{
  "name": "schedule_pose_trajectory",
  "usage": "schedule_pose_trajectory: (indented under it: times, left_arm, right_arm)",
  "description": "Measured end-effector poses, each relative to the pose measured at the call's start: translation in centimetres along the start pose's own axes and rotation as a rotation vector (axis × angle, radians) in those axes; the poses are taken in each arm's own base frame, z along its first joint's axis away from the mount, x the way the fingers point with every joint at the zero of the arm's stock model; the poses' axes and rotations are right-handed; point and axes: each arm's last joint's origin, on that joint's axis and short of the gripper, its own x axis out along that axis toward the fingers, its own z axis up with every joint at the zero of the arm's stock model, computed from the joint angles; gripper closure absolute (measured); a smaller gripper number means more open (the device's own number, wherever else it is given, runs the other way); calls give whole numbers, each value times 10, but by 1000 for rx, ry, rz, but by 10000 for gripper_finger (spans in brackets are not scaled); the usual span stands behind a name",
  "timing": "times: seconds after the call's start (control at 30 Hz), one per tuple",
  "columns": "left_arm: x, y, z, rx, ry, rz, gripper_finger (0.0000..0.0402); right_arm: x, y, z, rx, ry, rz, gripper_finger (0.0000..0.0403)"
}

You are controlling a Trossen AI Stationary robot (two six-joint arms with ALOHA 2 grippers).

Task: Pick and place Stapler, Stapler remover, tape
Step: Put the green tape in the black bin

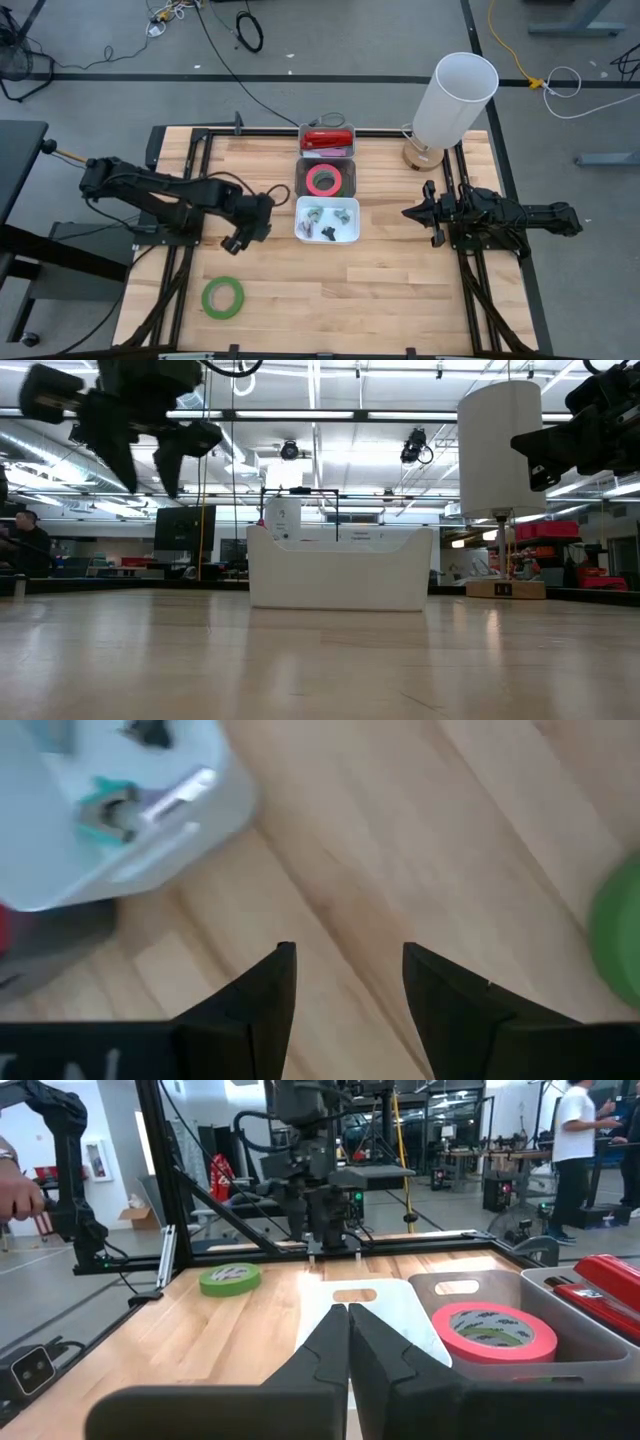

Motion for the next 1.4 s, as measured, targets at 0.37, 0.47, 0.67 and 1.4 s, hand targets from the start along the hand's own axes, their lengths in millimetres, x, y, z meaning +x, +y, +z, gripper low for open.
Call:
schedule_pose_trajectory:
  times: [0.37,0.47,0.67,1.4]
  left_arm:
    - [-2,-32,-9,72,143,-176,214]
    - [-3,-39,-6,40,122,-231,213]
    - [-4,-58,1,31,113,-298,213]
    - [2,-122,17,-81,66,-233,122]
  right_arm:
    - [0,0,0,0,0,0,389]
    - [0,0,0,0,0,0,389]
    - [0,0,0,0,0,0,389]
    - [0,0,0,0,0,0,389]
